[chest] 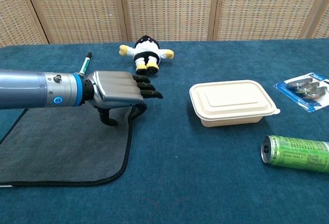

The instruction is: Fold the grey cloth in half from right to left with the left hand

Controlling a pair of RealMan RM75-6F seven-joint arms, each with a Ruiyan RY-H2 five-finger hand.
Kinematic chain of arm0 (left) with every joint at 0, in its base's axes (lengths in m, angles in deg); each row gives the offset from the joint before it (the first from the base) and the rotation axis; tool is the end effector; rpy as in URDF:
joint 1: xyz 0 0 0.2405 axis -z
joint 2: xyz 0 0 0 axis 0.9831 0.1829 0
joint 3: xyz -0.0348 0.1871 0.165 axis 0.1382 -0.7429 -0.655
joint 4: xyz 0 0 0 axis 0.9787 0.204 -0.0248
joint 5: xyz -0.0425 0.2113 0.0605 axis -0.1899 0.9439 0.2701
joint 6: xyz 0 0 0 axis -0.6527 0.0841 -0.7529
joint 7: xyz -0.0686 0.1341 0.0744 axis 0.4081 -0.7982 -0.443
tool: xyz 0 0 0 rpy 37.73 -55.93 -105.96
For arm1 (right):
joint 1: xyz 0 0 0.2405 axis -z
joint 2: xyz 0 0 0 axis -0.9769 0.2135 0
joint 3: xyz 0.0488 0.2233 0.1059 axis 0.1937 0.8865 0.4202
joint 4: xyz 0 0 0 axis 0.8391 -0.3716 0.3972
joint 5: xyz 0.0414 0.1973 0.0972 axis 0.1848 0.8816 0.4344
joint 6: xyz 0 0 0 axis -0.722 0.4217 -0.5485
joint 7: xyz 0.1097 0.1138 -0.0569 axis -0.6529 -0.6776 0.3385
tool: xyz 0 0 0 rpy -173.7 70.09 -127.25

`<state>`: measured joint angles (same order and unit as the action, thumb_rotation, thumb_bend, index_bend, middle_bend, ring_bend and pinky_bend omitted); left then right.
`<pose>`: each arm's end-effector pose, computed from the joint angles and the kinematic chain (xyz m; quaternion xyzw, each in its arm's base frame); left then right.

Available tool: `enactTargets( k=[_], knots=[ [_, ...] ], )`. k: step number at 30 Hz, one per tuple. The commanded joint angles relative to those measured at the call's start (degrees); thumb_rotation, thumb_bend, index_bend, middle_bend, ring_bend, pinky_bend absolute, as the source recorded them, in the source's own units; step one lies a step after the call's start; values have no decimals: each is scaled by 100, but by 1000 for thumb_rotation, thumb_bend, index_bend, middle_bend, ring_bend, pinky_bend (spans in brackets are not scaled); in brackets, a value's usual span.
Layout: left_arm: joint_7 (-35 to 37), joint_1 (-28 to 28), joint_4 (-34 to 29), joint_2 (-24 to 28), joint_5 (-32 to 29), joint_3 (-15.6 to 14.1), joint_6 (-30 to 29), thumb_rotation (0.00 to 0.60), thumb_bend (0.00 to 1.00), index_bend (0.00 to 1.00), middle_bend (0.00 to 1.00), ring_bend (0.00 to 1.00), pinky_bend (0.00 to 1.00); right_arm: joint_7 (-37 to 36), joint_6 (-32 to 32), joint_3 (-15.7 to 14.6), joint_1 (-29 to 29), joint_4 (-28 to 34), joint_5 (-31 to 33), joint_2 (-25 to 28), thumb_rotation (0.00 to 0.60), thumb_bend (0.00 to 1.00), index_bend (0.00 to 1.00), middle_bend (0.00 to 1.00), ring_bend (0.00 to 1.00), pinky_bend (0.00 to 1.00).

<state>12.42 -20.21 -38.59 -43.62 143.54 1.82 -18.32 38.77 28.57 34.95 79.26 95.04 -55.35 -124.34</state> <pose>-0.1158 0.3890 -0.1013 -0.9332 -0.0007 -0.1870 0.3070 -0.3691 -0.1801 0.2006 0.4656 -0.4338 0.2869 0.7160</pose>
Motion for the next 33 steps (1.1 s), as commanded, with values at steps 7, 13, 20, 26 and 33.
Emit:
enactTargets(
  k=[7, 13, 20, 26, 33],
  knots=[
    [-4, 2, 28, -32, -35, -55, -19, 600, 296, 454, 0, 0, 0, 7, -4, -6, -1, 17, -1, 6, 600, 0, 0, 0, 0, 0],
    [-3, 11, 52, -66, -55, -60, -56, 600, 310, 485, 0, 0, 0, -1, -12, -9, -2, 19, 0, 10, 600, 0, 0, 0, 0, 0],
    [-12, 33, 114, -107, -96, -53, -80, 600, 319, 650, 0, 0, 0, -21, -31, -9, -7, 15, 8, 15, 600, 0, 0, 0, 0, 0],
    [-20, 36, 107, -90, -101, -64, -138, 600, 319, 664, 0, 0, 0, -24, -36, -14, -11, 15, -1, 14, 600, 0, 0, 0, 0, 0],
    [-42, 41, 67, -72, -95, -84, -183, 600, 508, 667, 0, 0, 0, -28, -8, -22, 2, 37, -22, 28, 600, 0, 0, 0, 0, 0]
  ],
)
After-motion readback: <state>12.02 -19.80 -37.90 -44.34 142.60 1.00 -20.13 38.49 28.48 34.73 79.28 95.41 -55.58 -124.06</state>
